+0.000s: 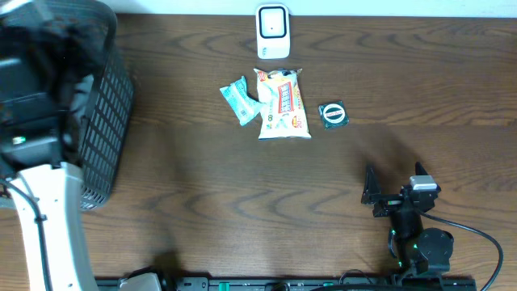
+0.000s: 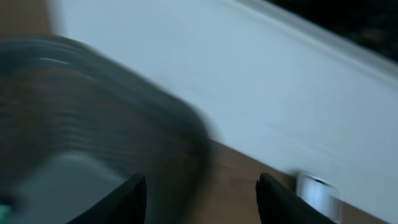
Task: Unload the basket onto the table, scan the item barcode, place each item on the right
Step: 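Return the left gripper to the basket and grasp the mint-green box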
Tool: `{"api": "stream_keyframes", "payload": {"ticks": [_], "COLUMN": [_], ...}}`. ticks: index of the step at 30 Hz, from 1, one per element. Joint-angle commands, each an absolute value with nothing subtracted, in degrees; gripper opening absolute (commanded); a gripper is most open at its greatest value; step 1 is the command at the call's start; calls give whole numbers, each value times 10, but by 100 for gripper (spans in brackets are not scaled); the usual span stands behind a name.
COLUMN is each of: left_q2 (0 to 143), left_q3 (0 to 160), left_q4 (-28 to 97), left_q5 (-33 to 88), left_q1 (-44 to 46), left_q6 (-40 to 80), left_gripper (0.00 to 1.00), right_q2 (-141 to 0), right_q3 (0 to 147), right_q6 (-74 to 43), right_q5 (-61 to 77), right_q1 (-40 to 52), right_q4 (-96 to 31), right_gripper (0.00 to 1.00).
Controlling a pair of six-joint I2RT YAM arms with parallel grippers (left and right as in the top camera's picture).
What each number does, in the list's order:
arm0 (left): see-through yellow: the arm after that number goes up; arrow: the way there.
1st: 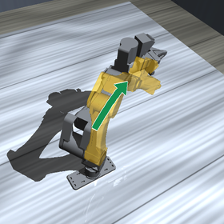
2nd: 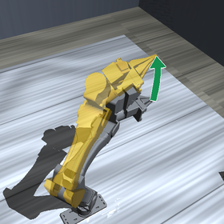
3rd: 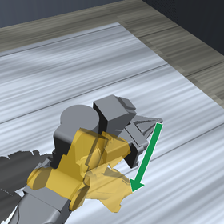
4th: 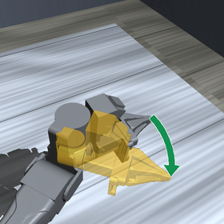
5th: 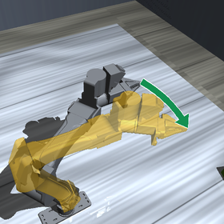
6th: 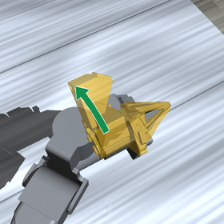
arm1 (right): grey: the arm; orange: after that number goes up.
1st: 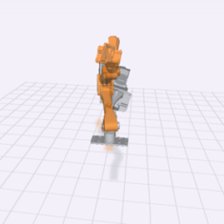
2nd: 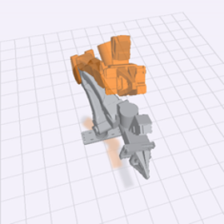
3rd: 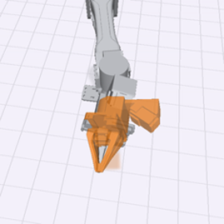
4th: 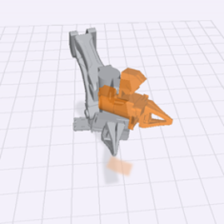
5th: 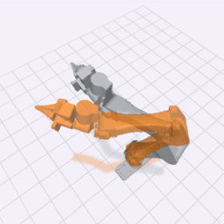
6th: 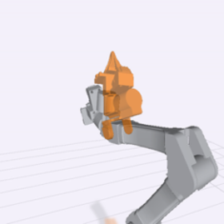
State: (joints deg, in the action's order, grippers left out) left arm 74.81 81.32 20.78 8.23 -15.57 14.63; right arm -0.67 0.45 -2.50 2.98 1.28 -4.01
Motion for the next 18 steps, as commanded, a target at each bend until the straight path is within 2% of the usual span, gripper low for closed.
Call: {"api": "stream_keyframes", "payload": {"ticks": [1, 9, 11, 18], "left_q2": [767, 872, 905, 1006], "left_q3": [820, 819, 819, 819], "left_q4": [219, 303, 322, 325], "left_q5": [65, -34, -60, -99], "left_q1": [-235, -323, -332, -335], "left_q6": [26, -151, -189, -238], "left_gripper": [56, 56, 61, 67], "right_q2": [-3, -3, -3, -3], "right_q3": [3, 3, 3, 3], "right_q6": [-21, -21, -21, -21], "right_q5": [30, 30, 30, 30], "right_q1": [15, 15, 15, 15], "right_q4": [-42, -42, -42, -42], "right_gripper": [99, 99, 99, 99]}}
